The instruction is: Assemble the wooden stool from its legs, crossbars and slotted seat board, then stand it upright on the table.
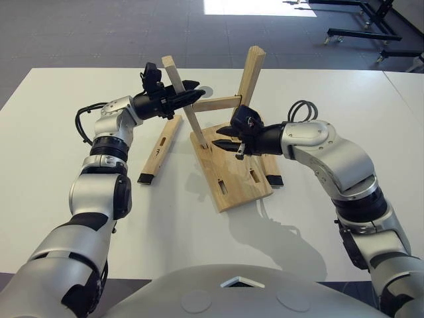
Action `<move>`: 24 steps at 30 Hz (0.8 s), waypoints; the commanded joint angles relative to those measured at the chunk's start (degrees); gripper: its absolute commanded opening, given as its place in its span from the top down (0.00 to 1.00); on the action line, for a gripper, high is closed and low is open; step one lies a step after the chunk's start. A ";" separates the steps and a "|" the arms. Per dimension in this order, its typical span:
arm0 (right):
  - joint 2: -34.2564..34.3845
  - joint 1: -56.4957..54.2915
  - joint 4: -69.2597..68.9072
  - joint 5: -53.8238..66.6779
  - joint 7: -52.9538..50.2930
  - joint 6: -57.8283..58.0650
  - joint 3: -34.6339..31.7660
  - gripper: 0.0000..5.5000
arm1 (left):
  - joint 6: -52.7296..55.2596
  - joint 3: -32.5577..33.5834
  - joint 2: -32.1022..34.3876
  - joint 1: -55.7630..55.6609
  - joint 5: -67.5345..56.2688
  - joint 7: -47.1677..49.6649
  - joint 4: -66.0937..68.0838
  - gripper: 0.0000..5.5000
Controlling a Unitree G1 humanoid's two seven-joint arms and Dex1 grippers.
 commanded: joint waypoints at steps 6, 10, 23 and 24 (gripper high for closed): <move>0.85 -2.56 0.43 1.07 -0.77 1.08 -1.41 0.98 | 0.07 -0.49 0.21 2.31 1.27 0.49 -1.65 0.63; 2.32 -4.84 1.53 1.93 -1.68 1.89 -3.81 0.98 | 0.23 -0.61 0.08 2.24 1.38 0.64 -1.50 0.63; 15.63 -11.96 8.41 -0.48 -16.59 -1.94 -8.53 0.99 | -0.20 -2.23 0.05 1.90 2.22 0.44 -1.46 0.63; 16.92 -12.29 9.39 -2.02 -18.58 -3.07 -7.86 0.99 | -0.21 -2.30 0.00 1.91 2.19 0.47 -1.53 0.63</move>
